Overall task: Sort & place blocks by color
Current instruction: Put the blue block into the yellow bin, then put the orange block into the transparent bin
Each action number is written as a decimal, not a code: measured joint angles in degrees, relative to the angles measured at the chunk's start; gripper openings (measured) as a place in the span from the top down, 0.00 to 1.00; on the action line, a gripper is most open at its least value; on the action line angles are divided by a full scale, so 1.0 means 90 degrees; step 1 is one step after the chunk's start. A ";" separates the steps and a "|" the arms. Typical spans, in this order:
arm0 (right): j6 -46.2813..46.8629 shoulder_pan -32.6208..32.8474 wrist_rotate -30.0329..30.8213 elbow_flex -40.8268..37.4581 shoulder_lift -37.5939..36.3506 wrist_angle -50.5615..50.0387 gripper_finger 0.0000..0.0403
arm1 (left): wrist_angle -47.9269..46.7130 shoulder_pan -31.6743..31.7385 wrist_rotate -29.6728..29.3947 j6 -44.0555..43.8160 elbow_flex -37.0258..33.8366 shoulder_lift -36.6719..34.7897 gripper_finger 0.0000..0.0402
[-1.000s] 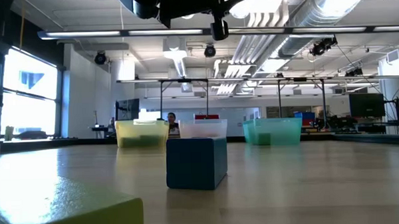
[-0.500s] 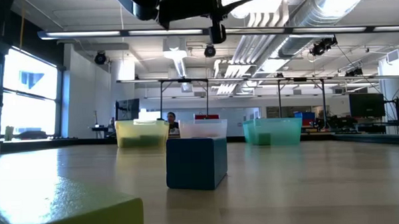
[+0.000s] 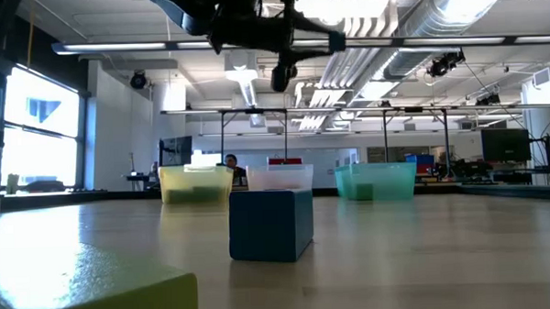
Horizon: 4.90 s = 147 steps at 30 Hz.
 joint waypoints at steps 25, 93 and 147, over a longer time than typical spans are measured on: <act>0.0238 -0.0804 -0.0573 0.0000 -0.0005 -0.0992 0.44 | -0.4627 0.0584 -0.5322 0.2422 0.0005 -0.0454 0.75; 0.0731 -0.1671 -0.4139 0.0002 -0.0002 -0.0167 0.44 | -0.7294 0.0856 -0.4166 0.2798 -0.0289 0.0163 0.47; 0.0072 -0.0328 -0.5831 0.0000 0.4289 0.2520 0.44 | -0.9023 -0.3962 -0.4051 0.0317 -0.0277 -0.3020 0.47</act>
